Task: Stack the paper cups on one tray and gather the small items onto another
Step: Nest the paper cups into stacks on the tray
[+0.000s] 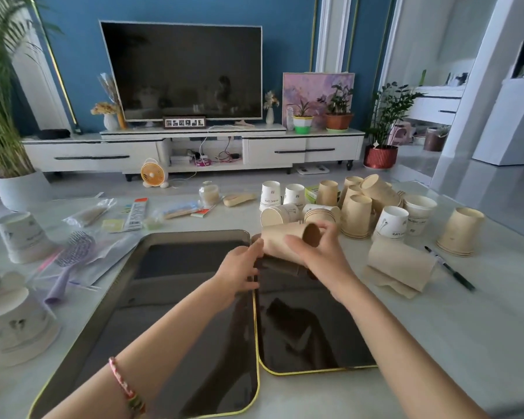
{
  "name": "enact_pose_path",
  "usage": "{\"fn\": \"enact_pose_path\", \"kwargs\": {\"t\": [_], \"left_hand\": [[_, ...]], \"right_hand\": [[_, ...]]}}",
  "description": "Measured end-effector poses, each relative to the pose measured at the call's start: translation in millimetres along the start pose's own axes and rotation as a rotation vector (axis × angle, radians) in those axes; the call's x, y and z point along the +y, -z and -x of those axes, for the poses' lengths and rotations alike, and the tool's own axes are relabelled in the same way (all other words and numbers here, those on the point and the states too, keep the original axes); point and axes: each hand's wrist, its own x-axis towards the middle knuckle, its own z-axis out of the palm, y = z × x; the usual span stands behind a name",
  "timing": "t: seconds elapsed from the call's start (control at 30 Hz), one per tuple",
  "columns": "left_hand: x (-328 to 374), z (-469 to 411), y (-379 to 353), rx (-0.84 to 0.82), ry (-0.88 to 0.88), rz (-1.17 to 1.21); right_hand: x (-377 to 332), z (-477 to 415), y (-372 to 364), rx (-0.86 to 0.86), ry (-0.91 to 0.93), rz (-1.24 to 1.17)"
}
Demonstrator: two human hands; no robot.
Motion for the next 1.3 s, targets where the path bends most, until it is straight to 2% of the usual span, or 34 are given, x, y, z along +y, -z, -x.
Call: {"fn": "enact_pose_path", "kwargs": {"t": [0.07,0.1,0.17,0.23,0.37,0.5,0.57,0.67,0.83,0.9,1.0,1.07,1.2,1.3], "left_hand": [[1,-13,-5,0.167,-0.227,-0.396],[3,-21,-9,0.191,-0.340,-0.553],[7,-40,-20,0.181,-0.522,-0.838],[12,-61,-33,0.145,-0.630,-1.103],[13,-101,-50,0.059,-0.656,-1.313],[15,-116,-51,0.086,-0.707,-1.424],[18,-116,-47,0.101,-0.735,-1.351],[23,-98,-40,0.137,-0.743,-1.086],[28,-63,-31,0.109,-0.720,-0.922],[25,-54,-34,0.088,-0.727,-0.859],[18,-39,-47,0.059,-0.746,-0.736],[18,-31,-56,0.033,-0.762,-0.785],[31,-33,-68,-0.162,-0.708,-0.929],[42,-55,-76,-0.084,-0.608,-0.796]], "right_hand": [[6,-13,23,0.135,-0.044,-0.037],[11,-19,35,0.179,-0.043,-0.027],[20,-27,48,0.230,-0.031,0.014],[30,-34,53,0.255,-0.019,0.000],[41,-46,52,0.254,-0.037,-0.088],[45,-58,49,0.282,0.012,-0.035],[44,-62,45,0.304,0.062,-0.006],[42,-65,43,0.363,0.145,-0.029],[33,-59,26,0.306,0.197,-0.051],[27,-52,17,0.216,0.171,-0.042],[29,-33,8,-0.030,0.100,-0.160],[38,-18,11,-0.065,0.073,-0.194],[54,-14,42,0.182,0.052,0.024],[53,-22,73,0.355,0.125,0.046]]}}
